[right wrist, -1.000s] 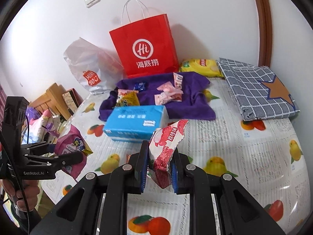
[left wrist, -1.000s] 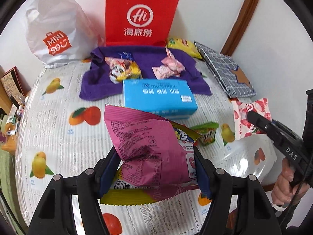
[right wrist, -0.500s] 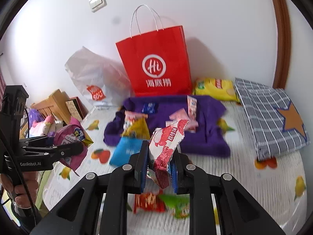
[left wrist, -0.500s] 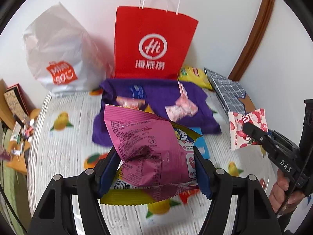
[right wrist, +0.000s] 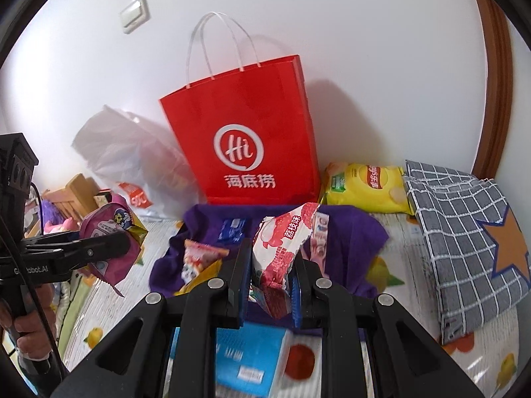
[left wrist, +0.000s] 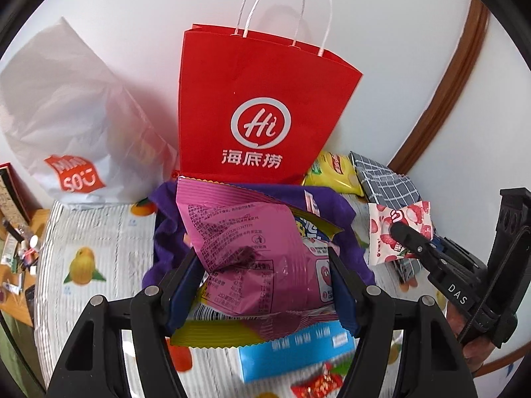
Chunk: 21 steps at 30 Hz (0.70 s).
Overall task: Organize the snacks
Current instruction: 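Carry the strawberry packet with the right tool while the left tool carries the pink bag to the towel, then lower the strawberry packet onto the towel and open the right tool while the left tool holds the pink bag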
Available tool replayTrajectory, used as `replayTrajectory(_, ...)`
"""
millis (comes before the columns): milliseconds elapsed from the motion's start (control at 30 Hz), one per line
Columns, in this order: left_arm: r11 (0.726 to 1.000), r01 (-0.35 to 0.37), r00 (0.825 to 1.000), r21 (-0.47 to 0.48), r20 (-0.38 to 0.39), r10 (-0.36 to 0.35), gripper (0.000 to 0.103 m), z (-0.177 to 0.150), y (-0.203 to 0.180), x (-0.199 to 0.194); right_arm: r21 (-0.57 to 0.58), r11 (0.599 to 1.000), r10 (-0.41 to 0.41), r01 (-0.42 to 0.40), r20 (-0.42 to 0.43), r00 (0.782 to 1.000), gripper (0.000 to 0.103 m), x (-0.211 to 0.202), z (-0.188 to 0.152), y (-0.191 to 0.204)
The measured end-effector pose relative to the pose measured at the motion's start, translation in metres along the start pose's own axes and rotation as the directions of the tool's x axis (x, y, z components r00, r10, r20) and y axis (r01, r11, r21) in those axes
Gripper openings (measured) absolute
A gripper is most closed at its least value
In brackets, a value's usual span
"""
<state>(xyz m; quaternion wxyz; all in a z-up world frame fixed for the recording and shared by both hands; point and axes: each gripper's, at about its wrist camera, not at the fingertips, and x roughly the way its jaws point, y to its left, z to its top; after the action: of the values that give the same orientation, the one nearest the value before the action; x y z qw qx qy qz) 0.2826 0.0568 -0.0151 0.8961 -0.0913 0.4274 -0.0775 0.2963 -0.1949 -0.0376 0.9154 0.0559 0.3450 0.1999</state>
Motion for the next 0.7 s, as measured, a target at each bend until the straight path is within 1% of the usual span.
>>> replayTrajectory(133,1.000,-0.012,1.000,-0.008,0.000,0.012,0.069,0.020,0.004,0.017,0.007,1.000,-0.004,0.004,-0.001,1.000,0.020,0.021,0.013,-0.005)
replayTrajectory(267,1.000,-0.007,1.000,-0.021,0.002,0.007,0.069,0.036,0.010,0.033,0.015,1.000,-0.009,0.009,0.000,1.000,0.020,0.041,0.028,-0.009)
replayTrajectory(367,1.000,-0.015,1.000,-0.018,0.006,0.015,0.069,0.041,0.014,0.044,0.020,1.000,0.000,0.000,-0.002,1.000,0.020,0.056,0.037,-0.011)
replayTrajectory(433,1.000,-0.019,1.000,-0.009,-0.003,0.019,0.069,0.040,0.018,0.053,0.016,1.000,0.004,-0.004,-0.009,1.000,0.020,0.064,0.038,-0.011)
replayTrajectory(533,0.999,-0.032,0.998,-0.029,-0.058,0.030,0.069,0.040,0.029,0.072,0.011,1.000,0.007,-0.006,-0.037,0.999,0.020,0.081,0.032,-0.015)
replayTrajectory(700,0.998,-0.036,0.997,-0.049,-0.072,0.032,0.069,0.039,0.038,0.080,0.023,1.000,-0.004,0.007,-0.106,0.994,0.020,0.110,0.020,-0.024)
